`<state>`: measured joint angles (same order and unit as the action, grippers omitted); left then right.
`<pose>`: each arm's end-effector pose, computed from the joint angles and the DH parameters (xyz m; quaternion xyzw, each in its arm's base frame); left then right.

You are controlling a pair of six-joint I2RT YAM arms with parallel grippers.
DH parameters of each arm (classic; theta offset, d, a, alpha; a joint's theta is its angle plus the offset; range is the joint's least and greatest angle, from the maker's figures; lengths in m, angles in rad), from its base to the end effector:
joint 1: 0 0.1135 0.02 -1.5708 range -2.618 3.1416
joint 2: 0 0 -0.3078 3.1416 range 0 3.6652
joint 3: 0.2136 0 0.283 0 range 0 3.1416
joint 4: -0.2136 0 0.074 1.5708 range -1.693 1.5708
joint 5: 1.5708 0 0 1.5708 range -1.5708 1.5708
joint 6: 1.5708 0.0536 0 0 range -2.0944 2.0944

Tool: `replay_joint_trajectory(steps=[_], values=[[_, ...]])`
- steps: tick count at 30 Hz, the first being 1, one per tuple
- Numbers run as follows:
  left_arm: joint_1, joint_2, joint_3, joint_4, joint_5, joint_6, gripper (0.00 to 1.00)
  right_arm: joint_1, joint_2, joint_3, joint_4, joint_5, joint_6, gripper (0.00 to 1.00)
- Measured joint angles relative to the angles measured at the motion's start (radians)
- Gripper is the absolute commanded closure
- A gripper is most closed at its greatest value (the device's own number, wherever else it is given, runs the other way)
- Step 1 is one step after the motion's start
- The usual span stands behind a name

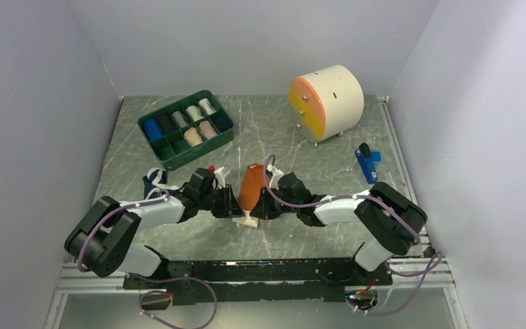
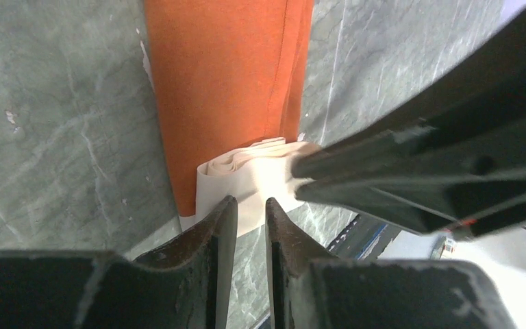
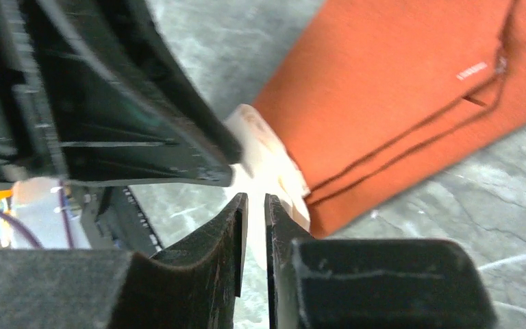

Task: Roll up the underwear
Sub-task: Roll the underwear to the center of the board.

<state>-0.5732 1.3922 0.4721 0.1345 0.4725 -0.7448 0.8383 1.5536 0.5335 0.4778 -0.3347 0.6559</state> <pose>0.2108 -0.1651 0.1466 0.0122 0.9026 -0.3987 0.1617 0.1991 0.2477 0.1526 -0.1598 0.8475 0.4360 0.2573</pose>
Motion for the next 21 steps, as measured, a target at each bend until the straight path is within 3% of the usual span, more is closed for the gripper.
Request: replay_joint_trajectory(steps=[5,13,21], values=[[0.000,0.000,0.001,-0.005,0.000,0.000,0.69,-0.002,0.076,0.000,-0.014,0.018,0.013,0.84],[-0.003,-0.012,0.016,-0.023,-0.010,-0.003,0.32,-0.005,0.096,-0.002,0.019,0.019,0.046,0.85],[-0.006,-0.156,0.015,-0.130,-0.129,-0.016,0.24,-0.005,0.117,0.010,0.036,0.012,0.056,0.85]])
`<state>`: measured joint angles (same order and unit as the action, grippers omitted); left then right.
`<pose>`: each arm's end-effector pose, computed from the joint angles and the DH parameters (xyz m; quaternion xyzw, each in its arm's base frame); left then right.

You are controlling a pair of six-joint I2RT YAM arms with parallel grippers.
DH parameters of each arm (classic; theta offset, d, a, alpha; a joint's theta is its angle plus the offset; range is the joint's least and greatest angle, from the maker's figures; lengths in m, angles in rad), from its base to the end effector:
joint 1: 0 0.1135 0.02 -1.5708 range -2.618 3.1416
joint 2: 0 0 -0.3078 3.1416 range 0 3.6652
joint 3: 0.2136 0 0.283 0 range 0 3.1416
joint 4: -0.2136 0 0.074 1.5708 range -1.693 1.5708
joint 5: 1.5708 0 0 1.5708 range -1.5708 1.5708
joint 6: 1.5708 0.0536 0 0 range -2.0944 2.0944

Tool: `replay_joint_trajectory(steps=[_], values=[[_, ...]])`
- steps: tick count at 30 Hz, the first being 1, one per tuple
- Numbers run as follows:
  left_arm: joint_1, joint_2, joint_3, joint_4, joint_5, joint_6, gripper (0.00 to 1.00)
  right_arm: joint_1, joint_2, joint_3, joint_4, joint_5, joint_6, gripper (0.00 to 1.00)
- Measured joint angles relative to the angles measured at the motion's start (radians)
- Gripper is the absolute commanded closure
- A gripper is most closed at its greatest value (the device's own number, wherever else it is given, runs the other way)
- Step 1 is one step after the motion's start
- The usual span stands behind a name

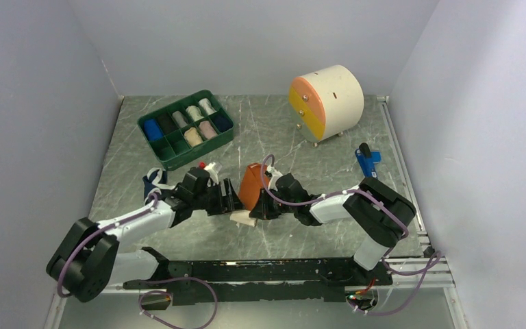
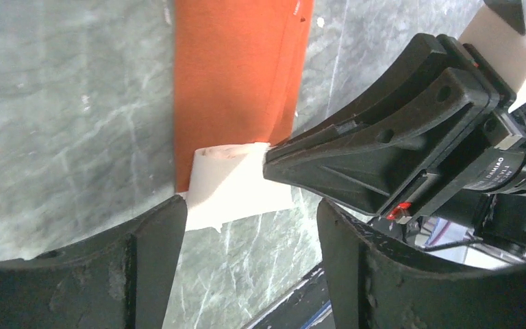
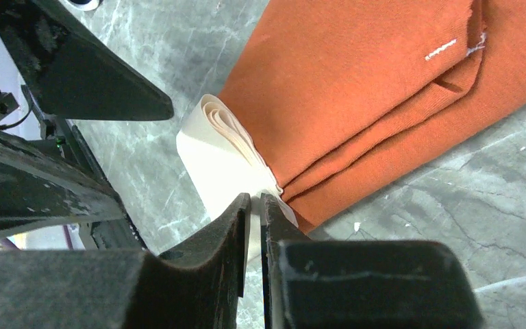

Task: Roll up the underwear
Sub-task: Roll the underwear to the center of the board.

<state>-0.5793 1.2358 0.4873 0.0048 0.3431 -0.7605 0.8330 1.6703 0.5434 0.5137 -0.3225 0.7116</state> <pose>0.2026 -0.1541 0.1757 -0.0133 0.9048 -0.3684 0.2133 0.2065 0.2524 0.1239 -0.1270 0.8699 0.4194 0.2263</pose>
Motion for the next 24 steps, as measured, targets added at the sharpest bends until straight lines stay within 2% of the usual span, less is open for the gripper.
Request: replay_joint_trajectory(steps=[6,13,24], values=[[0.000,-0.087,-0.080,-0.013,-0.066,-0.075,0.27,0.000,0.000,0.000,0.000,0.000,0.004,0.85],[0.002,-0.034,-0.126,0.068,-0.066,-0.153,0.36,0.000,0.000,0.000,0.000,0.001,0.007,0.85],[0.002,-0.006,-0.165,0.135,-0.140,-0.286,0.61,0.000,0.000,-0.002,0.002,0.001,0.019,0.84]])
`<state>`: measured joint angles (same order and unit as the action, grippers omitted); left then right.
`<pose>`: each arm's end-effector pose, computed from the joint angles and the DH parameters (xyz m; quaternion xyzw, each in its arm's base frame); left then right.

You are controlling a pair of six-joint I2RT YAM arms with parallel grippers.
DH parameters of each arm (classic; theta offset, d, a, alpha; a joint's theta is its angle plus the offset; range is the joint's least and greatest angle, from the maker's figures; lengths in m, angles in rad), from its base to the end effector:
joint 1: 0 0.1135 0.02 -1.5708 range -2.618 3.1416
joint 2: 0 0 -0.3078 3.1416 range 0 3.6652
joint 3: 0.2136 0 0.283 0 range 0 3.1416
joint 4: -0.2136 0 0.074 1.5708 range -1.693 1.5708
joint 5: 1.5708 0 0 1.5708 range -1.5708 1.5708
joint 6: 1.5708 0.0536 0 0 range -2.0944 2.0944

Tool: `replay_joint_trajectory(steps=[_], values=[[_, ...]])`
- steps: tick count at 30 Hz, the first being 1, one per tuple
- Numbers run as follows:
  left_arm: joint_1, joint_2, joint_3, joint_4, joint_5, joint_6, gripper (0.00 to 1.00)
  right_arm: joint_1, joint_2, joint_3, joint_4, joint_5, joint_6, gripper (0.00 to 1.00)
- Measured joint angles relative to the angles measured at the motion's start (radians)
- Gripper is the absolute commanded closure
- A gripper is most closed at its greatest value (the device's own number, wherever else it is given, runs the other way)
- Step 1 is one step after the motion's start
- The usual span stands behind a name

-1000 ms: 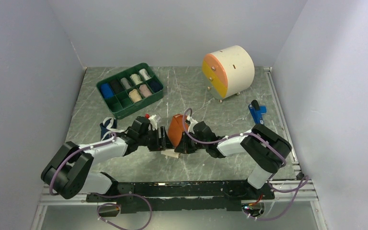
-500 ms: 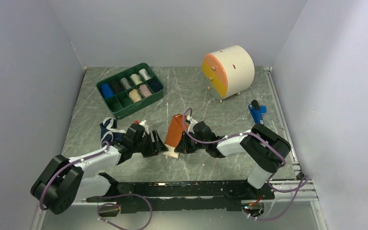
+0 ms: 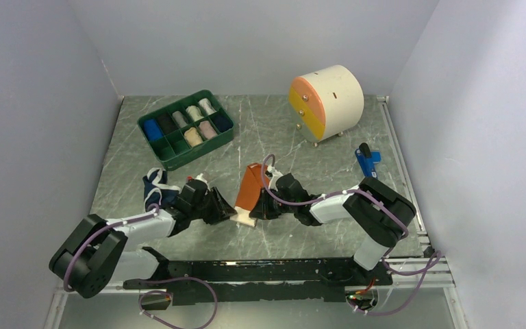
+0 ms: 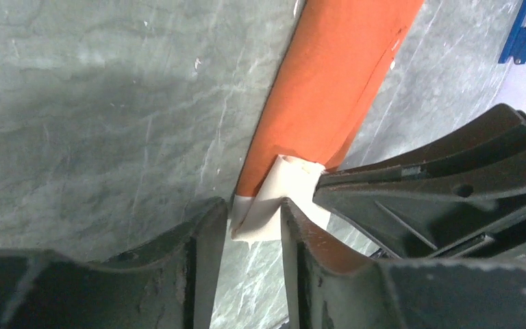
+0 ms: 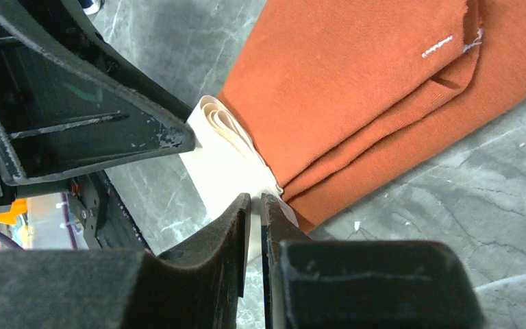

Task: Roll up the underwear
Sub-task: Roll the underwear to the center of the board.

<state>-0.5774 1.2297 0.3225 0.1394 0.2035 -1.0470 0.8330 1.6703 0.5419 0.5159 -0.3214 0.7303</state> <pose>0.1832 -0.1322 0.1348 -0.1744 0.8998 -0.3465 0.1996 0.2063 0.2521 0.1237 -0.1186 0.8710 0.4214 0.2230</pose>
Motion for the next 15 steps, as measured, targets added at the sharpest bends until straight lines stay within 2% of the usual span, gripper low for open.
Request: replay_joint_trajectory(steps=[3,6,12,15], values=[[0.000,0.030,0.000,0.030,-0.003,-0.018,0.70,0.000,0.000,0.000,0.000,0.000,0.001,0.81],[-0.001,0.052,0.006,0.040,-0.009,-0.021,0.77,0.000,-0.004,-0.001,0.002,-0.002,0.000,0.73],[-0.010,0.072,0.048,-0.011,-0.026,0.008,0.80,0.001,-0.063,-0.020,-0.002,-0.013,-0.066,0.62],[-0.013,0.084,0.073,-0.043,-0.028,0.030,0.81,0.001,-0.154,-0.026,-0.035,-0.002,-0.154,0.58]])
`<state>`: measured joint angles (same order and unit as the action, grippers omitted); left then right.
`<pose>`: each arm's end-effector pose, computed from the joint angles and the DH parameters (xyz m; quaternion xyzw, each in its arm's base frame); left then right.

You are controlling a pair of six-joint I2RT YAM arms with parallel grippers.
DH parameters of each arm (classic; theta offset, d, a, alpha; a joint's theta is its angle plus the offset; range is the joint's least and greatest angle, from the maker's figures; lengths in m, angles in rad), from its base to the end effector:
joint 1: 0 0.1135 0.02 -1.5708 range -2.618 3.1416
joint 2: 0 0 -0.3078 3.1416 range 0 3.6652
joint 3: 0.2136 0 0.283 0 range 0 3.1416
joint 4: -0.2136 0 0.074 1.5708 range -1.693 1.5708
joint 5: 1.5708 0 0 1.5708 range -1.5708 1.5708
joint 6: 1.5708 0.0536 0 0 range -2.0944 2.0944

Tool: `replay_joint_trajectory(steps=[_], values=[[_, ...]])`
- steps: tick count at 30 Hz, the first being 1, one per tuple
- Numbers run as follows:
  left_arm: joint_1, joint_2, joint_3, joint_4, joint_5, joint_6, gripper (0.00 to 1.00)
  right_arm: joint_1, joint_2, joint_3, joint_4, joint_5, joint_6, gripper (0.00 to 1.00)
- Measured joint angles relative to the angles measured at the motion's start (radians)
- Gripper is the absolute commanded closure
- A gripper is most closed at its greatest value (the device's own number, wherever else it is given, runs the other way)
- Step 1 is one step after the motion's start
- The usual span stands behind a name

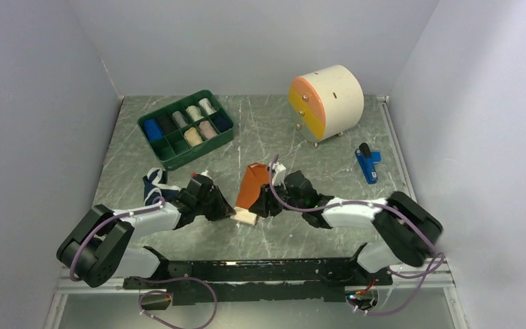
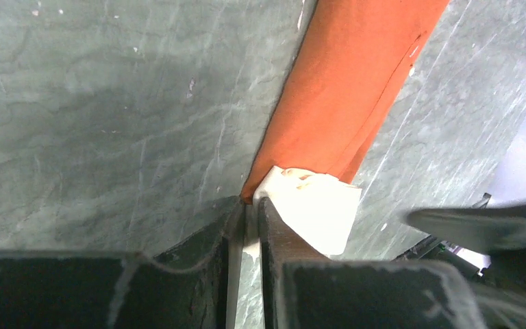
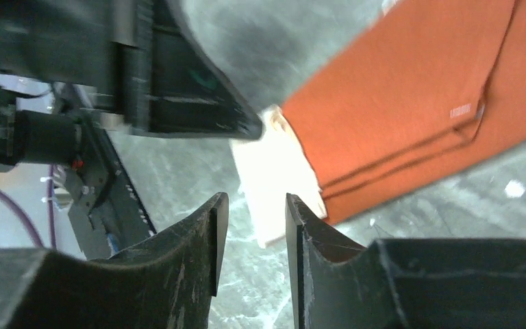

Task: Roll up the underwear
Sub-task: Roll the underwear to the center of the board.

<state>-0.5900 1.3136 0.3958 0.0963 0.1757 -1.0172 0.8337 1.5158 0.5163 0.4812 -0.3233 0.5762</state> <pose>0.1973 -0.1434 0.1351 -0.1651 0.9128 -0.3191 0.1943 0.1968 0.2421 0.1588 -0.1897 0.8360 0.4272 0.2874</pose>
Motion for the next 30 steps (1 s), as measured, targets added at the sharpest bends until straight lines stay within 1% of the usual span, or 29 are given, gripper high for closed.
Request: replay_joint_trajectory(steps=[1,2,3,4,5,8,10,12,15,18,22,27,30], values=[[-0.001,0.003,0.007,-0.010,0.000,0.007,0.81,0.000,-0.039,-0.002,-0.010,0.008,-0.031,0.57],[-0.003,0.006,0.015,-0.019,-0.001,0.012,0.81,0.000,-0.099,-0.007,-0.013,0.021,-0.071,0.54],[-0.004,0.008,0.019,-0.026,-0.001,0.018,0.81,0.001,-0.145,-0.011,-0.011,0.031,-0.097,0.38],[-0.005,0.008,0.021,-0.028,-0.002,0.023,0.82,0.001,-0.203,-0.021,0.002,0.048,-0.126,0.19],[-0.006,0.009,0.024,-0.032,-0.002,0.029,0.82,0.001,-0.260,-0.035,0.022,0.069,-0.146,0.13],[-0.009,0.011,0.028,-0.037,-0.004,0.038,0.81,0.001,-0.379,-0.086,0.110,0.133,-0.186,0.13],[-0.010,0.013,0.032,-0.041,-0.004,0.044,0.82,-0.003,-0.390,-0.111,0.155,0.134,-0.251,0.17],[-0.011,0.015,0.037,-0.048,-0.004,0.051,0.82,0.002,-0.349,-0.105,0.143,0.119,-0.342,0.19],[-0.012,0.027,0.050,-0.057,-0.001,0.056,0.82,0.052,-0.273,-0.068,0.056,0.117,-0.521,0.21],[-0.012,0.038,0.059,-0.059,0.003,0.062,0.82,0.162,-0.214,-0.050,-0.015,0.147,-0.763,0.24],[-0.013,0.045,0.065,-0.061,0.006,0.063,0.82,0.263,-0.144,-0.050,-0.061,0.192,-0.992,0.26],[-0.013,0.052,0.070,-0.060,0.011,0.066,0.83,0.329,-0.076,-0.055,-0.043,0.266,-1.163,0.28],[-0.013,0.052,0.070,-0.060,0.011,0.070,0.83,0.348,-0.036,-0.056,0.003,0.309,-1.231,0.35]])
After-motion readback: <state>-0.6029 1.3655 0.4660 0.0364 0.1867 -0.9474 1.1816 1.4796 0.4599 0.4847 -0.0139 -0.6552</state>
